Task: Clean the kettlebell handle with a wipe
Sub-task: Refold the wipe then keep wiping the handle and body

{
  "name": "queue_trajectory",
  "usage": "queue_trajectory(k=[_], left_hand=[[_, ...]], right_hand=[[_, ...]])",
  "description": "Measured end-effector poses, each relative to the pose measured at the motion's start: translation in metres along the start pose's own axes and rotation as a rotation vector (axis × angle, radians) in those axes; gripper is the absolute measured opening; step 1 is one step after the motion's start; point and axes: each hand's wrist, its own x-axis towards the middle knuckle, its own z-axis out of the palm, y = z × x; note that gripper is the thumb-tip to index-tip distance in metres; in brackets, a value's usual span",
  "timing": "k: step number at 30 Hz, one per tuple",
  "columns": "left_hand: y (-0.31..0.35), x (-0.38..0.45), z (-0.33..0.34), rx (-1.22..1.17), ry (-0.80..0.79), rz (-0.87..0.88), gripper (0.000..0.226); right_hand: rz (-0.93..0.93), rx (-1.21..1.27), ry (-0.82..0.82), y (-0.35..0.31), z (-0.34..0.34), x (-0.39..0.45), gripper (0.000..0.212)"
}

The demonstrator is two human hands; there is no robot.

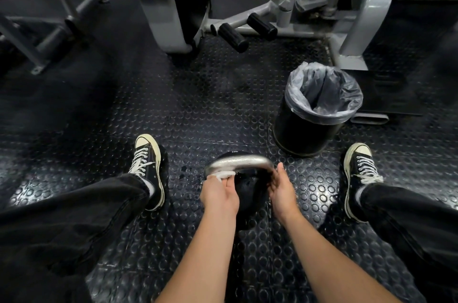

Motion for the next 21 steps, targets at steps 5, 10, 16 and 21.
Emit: queue_trajectory(k=[5,10,16,21], left_hand=[[0.003,-0.009,-0.003,0.127,-0.002,-0.001,0.029],[0.019,-0.011,-0.007,0.27,0.023,0.086,0.015],[0.056,-0.008,-0.003,0.859,0.12,0.496,0.02],[0.089,-0.011,0.031,1.665,-0.172,1.028,0.035]], right_hand=[[-0.002,-0.015,0.009,0.001,0.0,0.0,0.046],[0.018,-0.01,0.014,0.002,-0.001,0.002,0.048],[0.022,-0.048,0.025,0.001,-0.004,0.001,0.047],[0.032,-0.033,0.004,-0.001,-0.004,-0.003,0.042]])
